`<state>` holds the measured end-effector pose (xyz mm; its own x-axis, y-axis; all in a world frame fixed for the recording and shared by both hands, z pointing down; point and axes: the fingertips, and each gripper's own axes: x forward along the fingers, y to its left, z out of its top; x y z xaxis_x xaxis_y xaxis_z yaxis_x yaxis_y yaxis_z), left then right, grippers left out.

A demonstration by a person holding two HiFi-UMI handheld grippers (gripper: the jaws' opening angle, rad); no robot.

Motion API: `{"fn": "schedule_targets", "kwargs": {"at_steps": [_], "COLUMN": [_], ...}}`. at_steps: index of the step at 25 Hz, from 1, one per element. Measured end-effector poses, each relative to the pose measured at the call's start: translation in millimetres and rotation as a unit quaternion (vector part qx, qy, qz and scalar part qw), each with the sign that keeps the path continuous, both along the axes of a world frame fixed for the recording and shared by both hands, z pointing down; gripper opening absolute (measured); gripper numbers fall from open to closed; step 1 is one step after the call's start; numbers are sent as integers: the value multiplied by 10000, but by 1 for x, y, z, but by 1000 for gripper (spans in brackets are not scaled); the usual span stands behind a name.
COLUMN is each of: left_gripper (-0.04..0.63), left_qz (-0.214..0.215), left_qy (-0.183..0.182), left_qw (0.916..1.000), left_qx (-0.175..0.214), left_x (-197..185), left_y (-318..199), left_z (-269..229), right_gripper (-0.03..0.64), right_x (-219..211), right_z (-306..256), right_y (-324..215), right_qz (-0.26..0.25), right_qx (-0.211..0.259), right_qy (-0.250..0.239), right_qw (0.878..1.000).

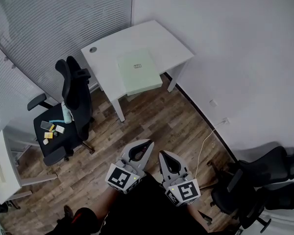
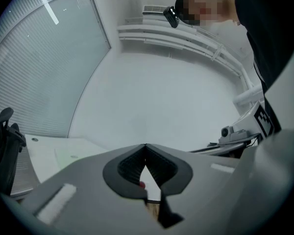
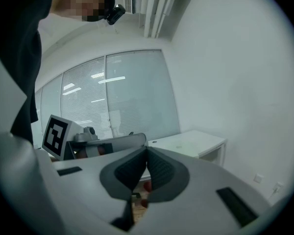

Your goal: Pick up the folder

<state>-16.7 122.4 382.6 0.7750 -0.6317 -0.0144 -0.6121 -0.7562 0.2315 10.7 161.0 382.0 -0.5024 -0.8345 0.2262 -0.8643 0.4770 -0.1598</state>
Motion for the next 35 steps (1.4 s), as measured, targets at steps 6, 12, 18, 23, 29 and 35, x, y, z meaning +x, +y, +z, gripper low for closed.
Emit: {"fn": "schedule_targets", "kwargs": {"at_steps": [6, 12, 18, 23, 29, 35], "left_gripper": [5, 5, 5, 5, 5, 5], "left_qz": [-273, -560, -967, -1151, -1038, -1045], "left_qy": [-41, -82, -72, -61, -111, -145], "left_qw": [9996, 9984, 9953, 9932, 9943, 9942], "left_qx": [46, -49, -39, -144, -238, -218], "left_x": [-21, -44, -60, -63, -38, -16], "left_y": [-9, -11, -27, -52, -83, -118], "left_z": [-5, 1, -1, 8, 21, 20], "right_gripper": [0, 0, 0, 0, 0, 0], "right_x": [-21, -40, -45, -45, -24, -5], "right_z": [0, 5, 14, 14, 24, 34], "right_y": [-17, -28, -47, -71, -102, -139], "right_qz": [-291, -562, -820, -1029, -939, -974], "right_qx": [-6, -84, -199, -209, -354, -596], "right_qy": [21, 14, 52, 157, 154, -9], "right_qw": [9996, 9984, 9964, 9943, 9948, 9935]}}
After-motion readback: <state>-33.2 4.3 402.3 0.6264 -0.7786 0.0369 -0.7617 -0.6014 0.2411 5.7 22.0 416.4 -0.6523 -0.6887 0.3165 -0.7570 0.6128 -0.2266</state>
